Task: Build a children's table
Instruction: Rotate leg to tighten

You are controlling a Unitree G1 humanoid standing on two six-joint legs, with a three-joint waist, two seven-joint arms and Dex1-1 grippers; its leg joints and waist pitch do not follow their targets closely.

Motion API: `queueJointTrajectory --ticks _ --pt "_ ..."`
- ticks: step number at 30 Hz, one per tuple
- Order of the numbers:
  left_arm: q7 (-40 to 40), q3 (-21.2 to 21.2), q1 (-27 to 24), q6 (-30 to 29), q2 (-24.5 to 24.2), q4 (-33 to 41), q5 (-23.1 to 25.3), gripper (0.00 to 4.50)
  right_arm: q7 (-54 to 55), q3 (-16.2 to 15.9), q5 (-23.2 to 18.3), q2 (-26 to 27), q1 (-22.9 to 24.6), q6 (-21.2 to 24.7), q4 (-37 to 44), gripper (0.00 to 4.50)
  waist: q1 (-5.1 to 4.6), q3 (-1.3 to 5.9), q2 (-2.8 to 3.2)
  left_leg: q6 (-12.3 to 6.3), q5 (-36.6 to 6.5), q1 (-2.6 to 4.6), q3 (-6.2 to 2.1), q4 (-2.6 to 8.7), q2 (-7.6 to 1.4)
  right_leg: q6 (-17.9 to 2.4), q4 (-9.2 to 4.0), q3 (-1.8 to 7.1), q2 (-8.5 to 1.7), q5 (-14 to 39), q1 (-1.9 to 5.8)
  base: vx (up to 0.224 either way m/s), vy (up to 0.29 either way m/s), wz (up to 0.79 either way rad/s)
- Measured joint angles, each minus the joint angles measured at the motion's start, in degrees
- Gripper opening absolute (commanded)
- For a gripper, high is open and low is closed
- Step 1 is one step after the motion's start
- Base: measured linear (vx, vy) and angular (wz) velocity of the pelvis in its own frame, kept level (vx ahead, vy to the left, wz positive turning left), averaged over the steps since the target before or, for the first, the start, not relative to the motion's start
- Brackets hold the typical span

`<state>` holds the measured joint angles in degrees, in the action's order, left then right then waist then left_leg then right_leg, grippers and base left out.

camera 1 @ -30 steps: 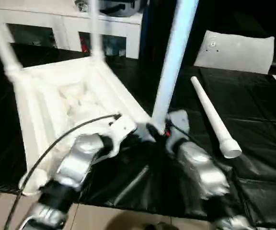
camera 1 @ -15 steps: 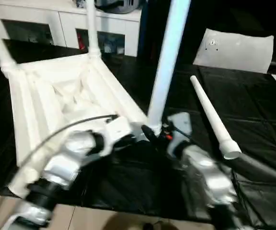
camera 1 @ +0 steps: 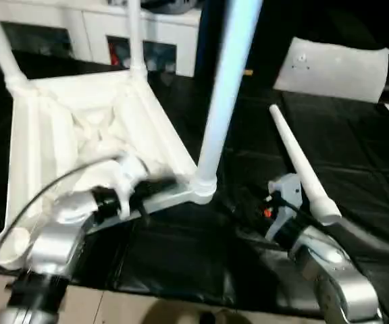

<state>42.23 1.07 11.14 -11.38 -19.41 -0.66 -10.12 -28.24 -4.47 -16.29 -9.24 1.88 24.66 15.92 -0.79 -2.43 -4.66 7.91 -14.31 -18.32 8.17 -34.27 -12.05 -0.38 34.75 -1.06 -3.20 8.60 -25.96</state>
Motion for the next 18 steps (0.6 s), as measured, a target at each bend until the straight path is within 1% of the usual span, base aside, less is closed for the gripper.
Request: queueJointTrajectory --ticks 1,3,4,5,6,7,8,9,10,11,12,13,14,15,16,17,18 --pt "-3.5 1.6 -3.5 -1.1 2.1 3.8 0.5 0.00 0.7 0.0 0.0 0.1 2.0 0.2 1.8 4.43 -0.02 0.02 0.06 -0.08 -0.1 -0.04 0.00 0.00 -0.01 0.1 -0.10 0.00 0.00 0.0 0.03 0.000 0.000 0.00" --pt "-6.5 1.7 -6.2 -2.5 3.8 5.5 1.5 0.00 1.8 0.0 0.0 0.4 2.8 1.0 2.2 4.43 0.10 -0.01 0.01 -0.09 -0.1 -0.22 -0.04 0.01 -0.04 0.1 -0.27 -0.08 0.03 0.0 0.00 0.000 0.000 0.00" --pt "-8.7 2.4 -7.3 -4.6 4.9 6.9 2.1 0.00 2.9 0.0 0.0 1.3 2.8 1.7 2.4 4.43 0.11 0.16 0.03 0.01 -0.2 0.16 1.01 -0.31 -0.73 0.1 -0.50 0.89 1.14 0.0 -0.52 0.000 0.000 0.00" --pt "-10.4 3.4 -8.1 -6.0 5.7 8.2 2.2 0.00 3.9 0.1 0.0 2.2 2.8 2.0 2.6 4.43 0.55 0.21 0.02 0.13 -0.6 0.00 1.62 -0.77 -1.09 0.1 -0.46 2.18 1.99 -0.1 -0.93 -0.019 -0.007 -0.33" --pt "-12.3 4.2 -8.5 -7.0 6.7 9.5 2.5 0.00 4.9 0.1 0.0 3.0 3.1 2.3 2.8 4.43 0.96 0.22 0.01 0.02 -1.3 -0.39 1.73 -1.50 -1.10 0.2 -0.35 3.69 2.82 -0.2 -1.27 -0.001 0.020 -0.57" --pt "-13.6 4.3 -8.6 -7.4 7.1 10.3 2.5 0.00 5.6 0.2 0.0 3.2 3.2 2.6 2.8 4.43 1.12 0.22 0.00 -0.40 -1.9 -0.38 1.75 -2.15 -1.00 0.4 -0.26 4.87 3.45 -0.3 -1.36 -0.001 0.020 -0.57" --pt "-14.4 4.2 -8.7 -7.6 7.4 11.1 2.5 0.00 6.1 0.4 0.0 3.2 3.2 2.8 2.8 4.43 1.31 0.23 -0.03 -0.76 -2.5 -0.35 1.69 -2.85 -0.76 0.6 -0.25 6.26 3.97 -0.5 -1.36 -0.011 0.071 -0.45" --pt "-16.2 4.2 -8.7 -7.6 8.2 12.2 2.7 0.00 7.0 0.8 0.0 3.5 3.2 3.0 3.0 4.43 1.55 0.18 -0.11 -2.40 -3.6 -0.37 1.35 -3.98 0.33 1.2 -0.23 8.35 4.65 -0.8 -1.30 -0.026 0.114 -0.47" --pt "-17.7 3.9 -8.9 -7.6 8.6 13.2 3.4 0.00 7.8 1.3 0.0 3.7 3.2 3.3 3.1 4.43 1.69 0.18 -0.08 -2.94 -4.4 -0.38 0.67 -4.65 1.29 1.6 -0.35 9.99 5.21 -0.9 -1.18 -0.026 0.114 -0.47" --pt "-19.2 3.7 -9.3 -7.7 8.7 14.5 4.5 0.00 8.7 1.6 0.1 4.4 3.4 3.5 3.1 4.43 1.37 0.20 0.08 -2.33 -4.6 -0.32 0.04 -4.97 2.00 1.8 -0.61 11.31 6.02 -1.0 -1.12 -0.036 0.134 -0.57" --pt "-21.0 3.7 -9.9 -8.0 8.7 15.8 5.5 0.00 9.6 1.8 0.3 5.4 4.0 3.6 3.2 4.43 0.15 0.17 0.56 -2.10 -4.7 0.04 0.26 -4.76 1.83 1.8 -1.04 11.10 6.12 -0.3 -1.66 -0.017 0.101 -0.39" --pt "-22.1 3.9 -10.3 -8.3 9.0 16.1 6.1 0.00 9.9 1.2 0.3 6.0 4.4 3.6 3.2 4.43 -0.50 0.30 0.68 -2.98 -4.4 0.19 1.01 -4.63 1.12 0.0 -0.55 8.60 5.08 1.2 -1.81 -0.017 0.101 -0.39" --pt "-23.1 4.4 -10.5 -8.8 9.3 16.2 6.6 0.00 10.3 0.7 0.3 6.5 4.4 3.8 3.2 4.43 -0.61 0.38 0.78 -3.06 -4.4 0.04 1.37 -4.42 0.56 -0.9 0.14 4.76 3.81 2.6 -1.43 -0.048 0.068 -0.33" --pt "-24.1 4.8 -10.3 -9.3 9.8 16.2 6.7 0.00 10.6 0.5 0.3 6.7 4.6 3.9 3.4 4.43 -1.20 0.29 1.12 -3.54 -4.3 -0.05 0.80 -4.13 0.01 -1.9 2.30 0.84 2.79 3.3 -0.99 0.000 0.000 0.00" --pt "-25.2 5.0 -10.4 -9.8 11.3 17.0 6.6 0.00 10.8 0.6 0.3 6.3 4.9 3.9 3.6 4.43 -1.26 0.49 1.21 -3.51 -3.6 0.14 0.60 -3.20 -0.60 -3.6 4.01 -2.01 2.17 3.8 -0.52 0.000 0.000 0.00" --pt "-25.9 5.4 -10.7 -10.2 12.1 18.0 6.5 0.00 11.0 0.6 0.3 6.4 4.4 3.9 3.8 4.43 -1.15 0.62 1.08 -3.37 -3.1 -0.15 0.58 -2.72 -0.90 -4.9 4.62 -3.09 1.52 3.8 0.28 0.000 0.000 0.00" --pt "-26.6 5.4 -10.7 -10.9 12.3 18.6 6.6 0.00 11.0 0.3 0.3 6.4 3.8 3.9 4.1 4.43 -0.96 1.30 0.10 -3.26 -2.7 -0.95 0.75 -2.81 -0.59 -5.2 3.43 -2.83 0.36 4.9 1.44 0.023 -0.078 -0.14"
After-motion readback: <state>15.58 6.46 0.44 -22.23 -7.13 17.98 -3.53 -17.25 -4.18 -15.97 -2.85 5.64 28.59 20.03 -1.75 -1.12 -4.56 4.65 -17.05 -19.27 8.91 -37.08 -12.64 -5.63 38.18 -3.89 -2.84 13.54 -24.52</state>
